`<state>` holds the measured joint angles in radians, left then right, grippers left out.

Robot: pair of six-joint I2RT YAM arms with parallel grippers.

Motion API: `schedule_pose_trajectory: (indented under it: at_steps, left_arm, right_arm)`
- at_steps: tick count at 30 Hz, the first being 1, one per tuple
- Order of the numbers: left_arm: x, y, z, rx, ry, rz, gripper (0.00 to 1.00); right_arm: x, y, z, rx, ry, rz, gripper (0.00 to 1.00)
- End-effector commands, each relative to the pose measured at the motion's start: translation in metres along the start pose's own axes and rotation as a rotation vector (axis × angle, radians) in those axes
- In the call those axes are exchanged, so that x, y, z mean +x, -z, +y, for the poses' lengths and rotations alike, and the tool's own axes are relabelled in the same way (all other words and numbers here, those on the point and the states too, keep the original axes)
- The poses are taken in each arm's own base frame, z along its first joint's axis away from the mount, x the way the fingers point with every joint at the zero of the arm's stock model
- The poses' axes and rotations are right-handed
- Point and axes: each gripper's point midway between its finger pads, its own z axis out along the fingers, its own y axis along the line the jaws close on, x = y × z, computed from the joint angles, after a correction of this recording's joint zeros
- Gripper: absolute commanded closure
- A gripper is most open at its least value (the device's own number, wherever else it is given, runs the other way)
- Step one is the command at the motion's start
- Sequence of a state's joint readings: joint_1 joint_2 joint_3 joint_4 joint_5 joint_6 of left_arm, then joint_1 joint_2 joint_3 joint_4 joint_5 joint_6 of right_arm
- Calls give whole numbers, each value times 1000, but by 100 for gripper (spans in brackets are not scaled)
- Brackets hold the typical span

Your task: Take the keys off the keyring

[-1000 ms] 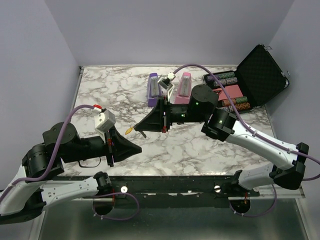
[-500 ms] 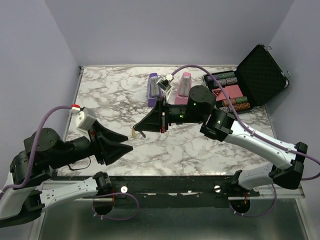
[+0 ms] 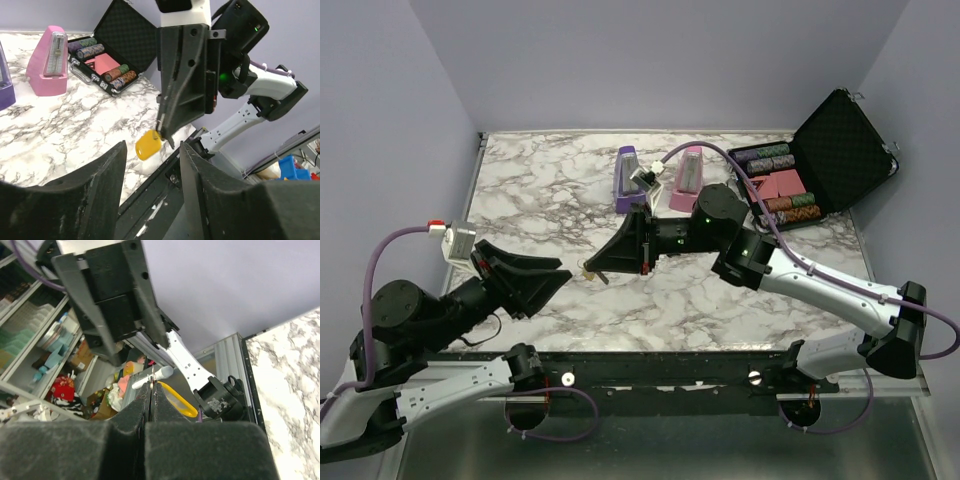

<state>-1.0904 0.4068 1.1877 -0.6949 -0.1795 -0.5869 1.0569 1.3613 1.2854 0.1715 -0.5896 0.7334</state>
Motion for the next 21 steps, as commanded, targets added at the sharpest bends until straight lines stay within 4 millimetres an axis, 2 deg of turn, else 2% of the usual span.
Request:
schedule_pose_trajectory:
  at_steps: [1, 8, 21]
  left_arm:
    - [-15, -3, -1, 21, 65, -130, 48]
    - [-18, -4, -15, 139, 81, -205, 49]
    - [3, -10, -15, 172, 103, -158, 56]
  right_arm:
    - [0, 5, 29, -171, 54, -15, 99]
    - [6, 11, 32, -210, 48, -43, 99]
    - [-3, 8, 38, -266, 21, -98, 99]
